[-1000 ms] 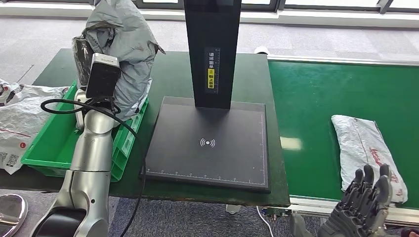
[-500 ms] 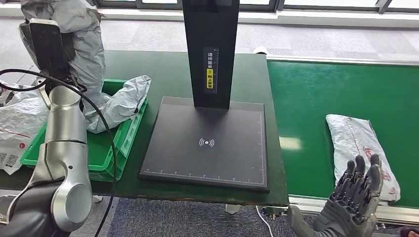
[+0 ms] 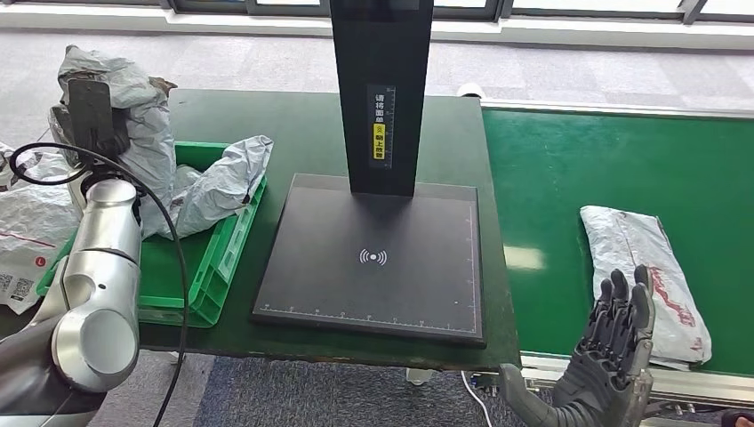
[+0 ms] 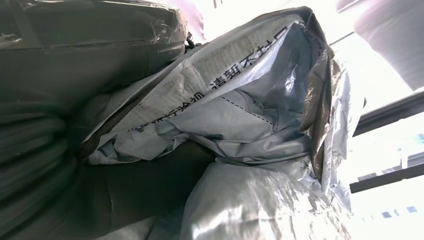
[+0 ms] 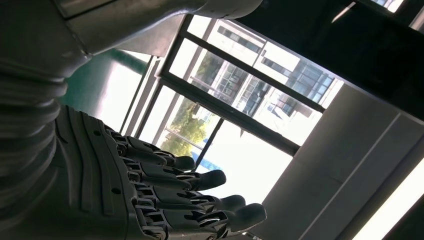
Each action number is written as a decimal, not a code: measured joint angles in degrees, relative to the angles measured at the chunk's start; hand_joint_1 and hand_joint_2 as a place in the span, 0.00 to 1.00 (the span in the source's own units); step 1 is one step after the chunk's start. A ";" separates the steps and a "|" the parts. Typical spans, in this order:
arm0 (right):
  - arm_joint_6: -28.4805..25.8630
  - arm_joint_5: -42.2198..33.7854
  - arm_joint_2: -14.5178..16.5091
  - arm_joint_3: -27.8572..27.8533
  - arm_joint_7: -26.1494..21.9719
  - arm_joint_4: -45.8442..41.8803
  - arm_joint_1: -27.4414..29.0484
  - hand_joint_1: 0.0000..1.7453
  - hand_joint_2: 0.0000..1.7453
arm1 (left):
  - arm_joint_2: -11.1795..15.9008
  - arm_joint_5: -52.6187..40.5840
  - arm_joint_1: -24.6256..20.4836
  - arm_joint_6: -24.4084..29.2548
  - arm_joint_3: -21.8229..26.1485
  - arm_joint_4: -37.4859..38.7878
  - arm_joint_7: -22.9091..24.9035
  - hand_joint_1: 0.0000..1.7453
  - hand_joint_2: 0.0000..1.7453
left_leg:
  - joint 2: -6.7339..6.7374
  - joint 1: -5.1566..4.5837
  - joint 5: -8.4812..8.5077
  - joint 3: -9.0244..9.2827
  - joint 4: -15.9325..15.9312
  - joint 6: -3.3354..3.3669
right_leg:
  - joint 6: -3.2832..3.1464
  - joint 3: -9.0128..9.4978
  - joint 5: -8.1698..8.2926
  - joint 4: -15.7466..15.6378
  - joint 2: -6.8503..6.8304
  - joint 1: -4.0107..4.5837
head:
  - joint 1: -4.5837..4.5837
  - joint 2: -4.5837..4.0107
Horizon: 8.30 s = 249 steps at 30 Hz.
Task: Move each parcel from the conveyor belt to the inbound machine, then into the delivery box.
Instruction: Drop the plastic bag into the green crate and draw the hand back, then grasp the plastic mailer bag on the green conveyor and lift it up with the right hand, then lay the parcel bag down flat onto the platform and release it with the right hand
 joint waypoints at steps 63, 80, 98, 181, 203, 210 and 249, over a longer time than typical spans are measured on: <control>-2.05 19.51 -2.87 -6.93 13.52 6.05 -3.38 0.00 1.00 | -11.79 8.83 13.93 3.88 -0.45 -19.69 -8.39 0.00 0.00 | 0.03 -0.05 -0.03 -0.01 0.03 0.02 | 0.04 -0.04 0.03 -0.02 0.02 -0.05 | 0.01 0.00; -7.13 35.32 -24.13 -23.54 24.38 62.25 -33.95 0.00 1.00 | -17.69 39.89 39.30 -5.37 -20.21 -37.16 -19.20 0.00 0.00 | -0.08 -0.27 -0.08 -0.02 0.17 0.54 | 0.57 0.14 0.19 -0.18 -0.07 -0.37 | 0.01 0.00; -3.01 38.53 -30.31 -24.44 28.26 84.24 -44.61 0.00 1.00 | -17.88 39.74 40.33 -11.10 -21.96 -37.06 -18.86 0.00 0.00 | -0.11 -0.27 -0.05 -0.13 0.13 0.58 | 0.59 0.11 0.17 -0.15 -0.14 -0.35 | 0.02 0.00; 1.85 11.67 -15.31 -11.46 16.65 48.82 -35.90 1.00 1.00 | -19.80 39.15 55.93 -17.39 -21.72 -51.09 -18.31 0.00 0.00 | -0.51 -0.17 -0.21 0.13 0.05 0.69 | 0.64 0.56 -0.15 -0.32 -0.53 -0.32 | 0.01 0.00; 4.42 -1.82 -1.21 4.91 6.98 67.51 -49.59 1.00 1.00 | -21.02 38.45 50.19 -17.66 -20.87 -46.41 -18.37 0.00 0.00 | -0.45 -0.09 -0.08 0.16 0.05 0.58 | 0.60 0.51 -0.05 -0.25 -0.46 -0.26 | 0.00 0.00; 5.65 -3.45 1.94 4.92 6.12 74.56 -51.59 1.00 1.00 | -21.46 38.42 49.80 -17.23 -20.87 -45.36 -18.33 0.00 0.00 | -0.43 -0.10 -0.09 0.14 0.05 0.58 | 0.60 0.49 -0.06 -0.27 -0.45 -0.27 | 0.01 0.00; 9.48 -4.78 4.10 6.10 11.18 67.48 -40.80 0.00 1.00 | -22.07 30.44 44.45 -2.54 -26.77 -41.69 -11.65 0.00 0.00 | -0.36 -0.10 -0.12 0.09 0.06 0.56 | 0.56 0.38 -0.09 -0.29 -0.40 -0.26 | 0.00 0.00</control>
